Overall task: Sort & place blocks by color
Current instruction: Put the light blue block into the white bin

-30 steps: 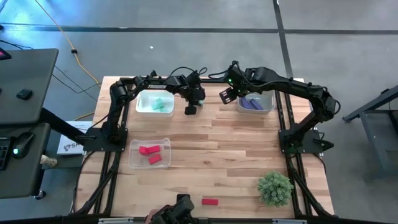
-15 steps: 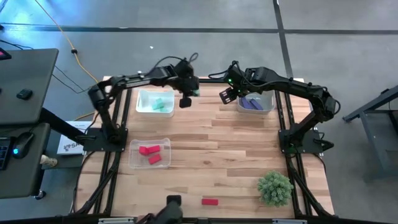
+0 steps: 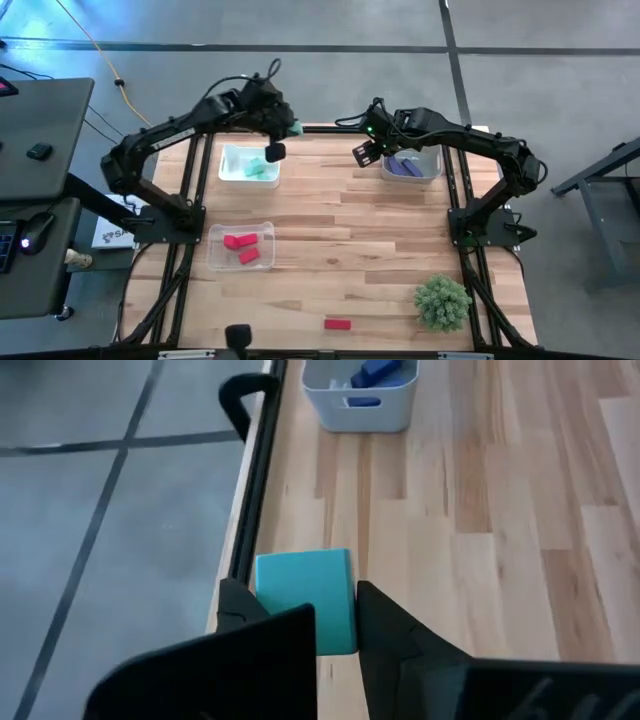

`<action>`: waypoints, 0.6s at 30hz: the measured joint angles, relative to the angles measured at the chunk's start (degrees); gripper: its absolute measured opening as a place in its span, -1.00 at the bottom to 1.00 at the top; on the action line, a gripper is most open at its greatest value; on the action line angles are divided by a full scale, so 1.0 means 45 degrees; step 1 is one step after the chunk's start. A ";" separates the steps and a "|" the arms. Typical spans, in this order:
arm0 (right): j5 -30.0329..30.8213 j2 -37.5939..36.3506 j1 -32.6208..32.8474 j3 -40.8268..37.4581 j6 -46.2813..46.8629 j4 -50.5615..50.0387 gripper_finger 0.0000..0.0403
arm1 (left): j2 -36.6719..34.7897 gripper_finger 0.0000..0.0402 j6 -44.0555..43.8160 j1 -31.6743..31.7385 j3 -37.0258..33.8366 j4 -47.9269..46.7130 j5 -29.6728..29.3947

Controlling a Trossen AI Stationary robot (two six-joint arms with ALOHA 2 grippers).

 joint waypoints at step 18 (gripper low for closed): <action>0.0000 0.0001 0.0000 0.0000 0.0004 0.0051 -0.18 | -0.1052 -1.00 -0.0079 0.0613 0.0005 -0.3944 -0.1315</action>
